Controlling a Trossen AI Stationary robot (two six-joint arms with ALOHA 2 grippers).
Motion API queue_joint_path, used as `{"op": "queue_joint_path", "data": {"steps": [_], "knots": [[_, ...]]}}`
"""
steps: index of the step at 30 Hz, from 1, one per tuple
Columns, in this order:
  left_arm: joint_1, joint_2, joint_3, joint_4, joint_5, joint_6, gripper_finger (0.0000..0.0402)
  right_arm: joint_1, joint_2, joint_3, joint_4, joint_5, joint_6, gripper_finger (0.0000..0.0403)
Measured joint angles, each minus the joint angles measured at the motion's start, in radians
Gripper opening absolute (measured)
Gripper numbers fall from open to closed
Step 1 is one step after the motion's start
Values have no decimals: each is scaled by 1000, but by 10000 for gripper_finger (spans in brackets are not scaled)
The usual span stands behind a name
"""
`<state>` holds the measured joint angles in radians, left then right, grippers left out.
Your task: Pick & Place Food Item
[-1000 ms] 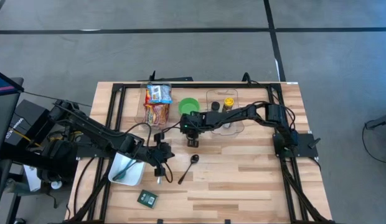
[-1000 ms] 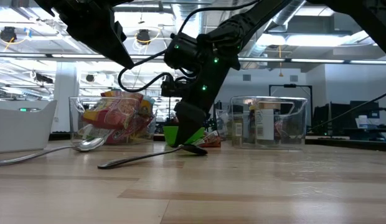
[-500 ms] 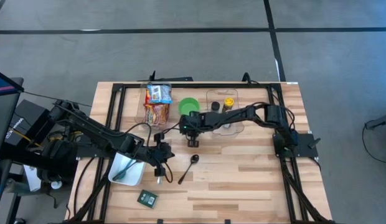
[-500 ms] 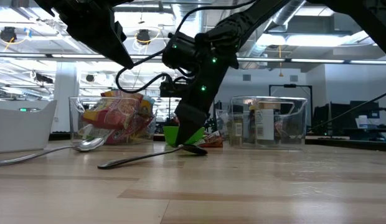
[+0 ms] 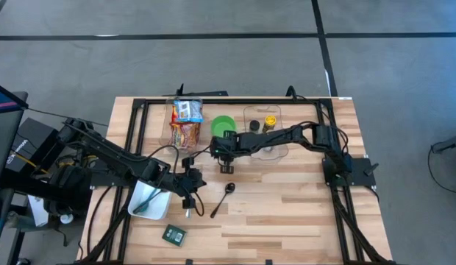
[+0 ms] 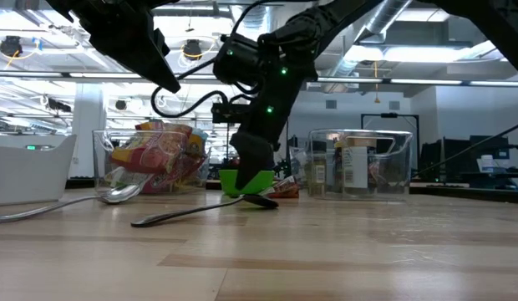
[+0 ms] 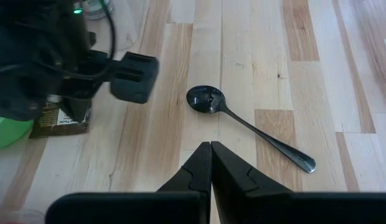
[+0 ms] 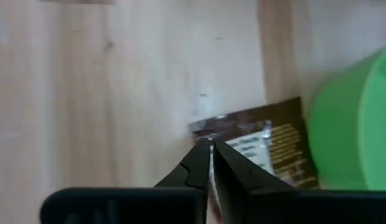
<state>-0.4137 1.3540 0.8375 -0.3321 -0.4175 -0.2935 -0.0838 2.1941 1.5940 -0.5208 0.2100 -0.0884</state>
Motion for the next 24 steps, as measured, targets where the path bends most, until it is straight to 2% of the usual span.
{"op": "queue_joint_path", "data": {"steps": [7,13,18,21,24], "knots": [[0,0,0,0,0,0,0,-27,1,0,4,-7,46,79],[0,0,0,0,0,0,0,-46,0,0,5,-101,116,173],[0,0,0,0,0,0,0,-62,1,2,6,-109,150,252],[0,0,0,0,0,0,0,-72,1,2,8,-111,173,276],[0,0,0,0,0,0,0,-79,1,2,17,-152,179,281]]}}
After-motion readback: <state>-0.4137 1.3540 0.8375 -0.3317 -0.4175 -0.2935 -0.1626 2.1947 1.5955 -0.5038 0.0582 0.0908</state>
